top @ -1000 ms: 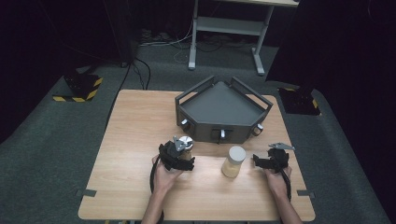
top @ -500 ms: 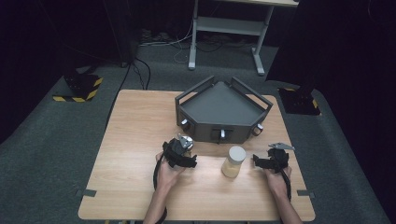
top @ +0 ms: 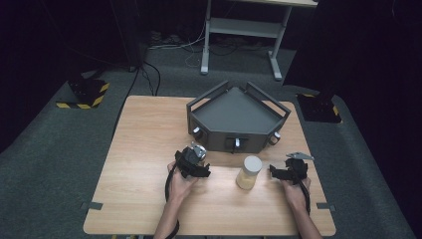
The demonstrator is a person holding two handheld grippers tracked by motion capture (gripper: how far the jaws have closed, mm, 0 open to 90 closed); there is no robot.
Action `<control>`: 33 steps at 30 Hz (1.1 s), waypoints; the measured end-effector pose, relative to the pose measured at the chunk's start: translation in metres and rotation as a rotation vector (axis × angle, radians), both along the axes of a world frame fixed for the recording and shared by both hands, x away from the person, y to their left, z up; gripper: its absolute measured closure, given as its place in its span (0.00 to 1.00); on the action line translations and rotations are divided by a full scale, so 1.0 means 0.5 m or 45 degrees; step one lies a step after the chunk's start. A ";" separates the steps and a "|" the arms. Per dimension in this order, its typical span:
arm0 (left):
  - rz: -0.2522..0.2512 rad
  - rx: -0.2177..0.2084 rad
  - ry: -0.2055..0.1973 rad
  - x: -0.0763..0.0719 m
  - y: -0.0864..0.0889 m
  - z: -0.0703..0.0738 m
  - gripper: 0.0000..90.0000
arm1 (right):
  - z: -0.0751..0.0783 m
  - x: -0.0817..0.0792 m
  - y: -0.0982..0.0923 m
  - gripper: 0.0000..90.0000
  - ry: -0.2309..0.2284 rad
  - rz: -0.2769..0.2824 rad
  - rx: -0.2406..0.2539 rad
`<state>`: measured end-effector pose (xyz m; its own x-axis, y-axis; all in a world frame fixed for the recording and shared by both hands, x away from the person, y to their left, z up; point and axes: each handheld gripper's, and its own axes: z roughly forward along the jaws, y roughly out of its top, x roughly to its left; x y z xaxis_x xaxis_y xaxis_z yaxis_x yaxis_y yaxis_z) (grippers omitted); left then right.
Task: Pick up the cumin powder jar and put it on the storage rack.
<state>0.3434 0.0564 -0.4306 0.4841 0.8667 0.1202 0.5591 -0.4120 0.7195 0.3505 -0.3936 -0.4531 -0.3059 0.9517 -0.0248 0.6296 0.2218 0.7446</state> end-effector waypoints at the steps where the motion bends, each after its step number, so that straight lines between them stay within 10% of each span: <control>1: 0.002 0.001 0.001 0.000 -0.001 -0.001 0.15 | 0.000 0.000 0.000 0.05 0.000 0.000 0.000; 18: -0.010 0.006 0.023 0.006 -0.002 -0.015 0.30 | 0.000 0.000 0.000 0.05 0.000 0.000 0.000; 29: 0.027 -0.124 -0.002 0.002 0.012 -0.034 0.33 | 0.000 0.000 0.000 0.05 0.000 0.000 0.000; 33: -0.002 -0.092 0.009 0.007 0.019 -0.027 0.33 | 0.000 0.000 0.000 0.05 0.000 0.000 0.000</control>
